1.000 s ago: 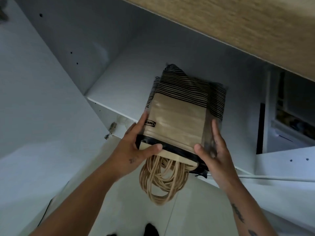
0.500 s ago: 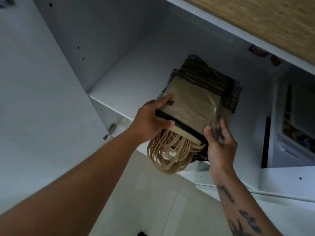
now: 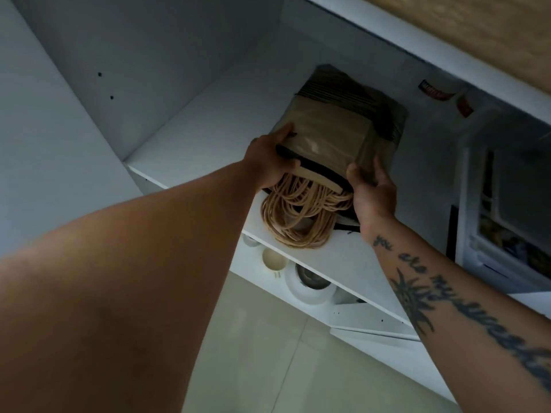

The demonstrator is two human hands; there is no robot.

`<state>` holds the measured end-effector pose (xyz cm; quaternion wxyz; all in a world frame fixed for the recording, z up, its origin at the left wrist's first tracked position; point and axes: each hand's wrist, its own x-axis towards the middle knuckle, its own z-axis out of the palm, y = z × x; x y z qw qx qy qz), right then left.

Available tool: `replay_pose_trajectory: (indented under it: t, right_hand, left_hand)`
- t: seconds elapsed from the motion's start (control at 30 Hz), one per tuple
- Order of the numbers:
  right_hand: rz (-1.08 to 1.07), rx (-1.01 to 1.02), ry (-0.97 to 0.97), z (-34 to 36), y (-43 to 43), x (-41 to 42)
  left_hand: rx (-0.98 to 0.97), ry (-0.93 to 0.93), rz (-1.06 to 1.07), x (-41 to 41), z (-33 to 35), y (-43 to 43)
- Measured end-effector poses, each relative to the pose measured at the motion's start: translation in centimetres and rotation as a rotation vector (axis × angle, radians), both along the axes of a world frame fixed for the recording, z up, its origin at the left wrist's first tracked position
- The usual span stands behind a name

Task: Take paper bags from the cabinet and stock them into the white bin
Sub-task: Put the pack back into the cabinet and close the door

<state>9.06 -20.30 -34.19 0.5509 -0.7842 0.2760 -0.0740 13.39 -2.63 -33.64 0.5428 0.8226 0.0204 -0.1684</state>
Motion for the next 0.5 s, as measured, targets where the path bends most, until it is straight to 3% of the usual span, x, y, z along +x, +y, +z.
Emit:
replay_pose_trajectory:
  t: [0.23, 0.5]
  right_hand:
    - [0.08, -0.11, 0.138, 0.7, -0.3, -0.8]
    - [0.12, -0.249, 0.248, 3.3, -0.8, -3.3]
  left_hand:
    - [0.091, -0.006, 0.052, -0.9, 0.6, -0.2]
    - [0.222, -0.062, -0.051, -2.8, 2.5, 1.9]
